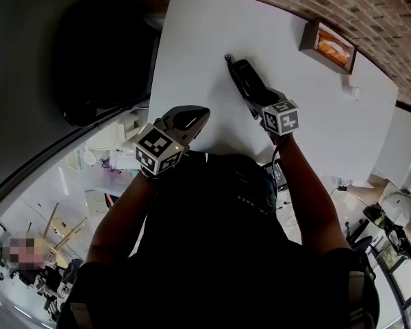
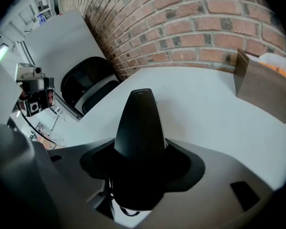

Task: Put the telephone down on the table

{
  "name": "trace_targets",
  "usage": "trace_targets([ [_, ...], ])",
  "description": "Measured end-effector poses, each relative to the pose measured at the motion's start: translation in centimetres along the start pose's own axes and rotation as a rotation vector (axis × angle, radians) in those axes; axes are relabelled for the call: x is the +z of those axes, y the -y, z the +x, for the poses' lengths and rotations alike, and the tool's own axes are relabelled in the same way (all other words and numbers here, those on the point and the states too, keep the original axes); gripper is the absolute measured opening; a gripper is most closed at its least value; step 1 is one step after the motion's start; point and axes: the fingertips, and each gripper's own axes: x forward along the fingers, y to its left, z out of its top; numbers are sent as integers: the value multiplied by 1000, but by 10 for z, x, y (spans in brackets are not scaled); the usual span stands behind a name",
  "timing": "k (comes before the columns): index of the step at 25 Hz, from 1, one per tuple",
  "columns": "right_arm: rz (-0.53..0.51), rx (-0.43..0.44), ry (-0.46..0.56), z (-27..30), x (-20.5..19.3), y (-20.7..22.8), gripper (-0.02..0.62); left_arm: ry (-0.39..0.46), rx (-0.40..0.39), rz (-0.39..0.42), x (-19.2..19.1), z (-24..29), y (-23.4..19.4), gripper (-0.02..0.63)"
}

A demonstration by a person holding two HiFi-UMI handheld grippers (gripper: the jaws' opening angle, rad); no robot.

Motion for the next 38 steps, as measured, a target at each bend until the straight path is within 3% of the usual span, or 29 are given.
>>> trace_targets([
  [24,-76,-25,-51,13,-12,1,272,-16,8,14,-5,-5,1,8],
  [38,-44,-16,-22,12,-11,1,281,-10,6,26,-4,-4,11,8],
])
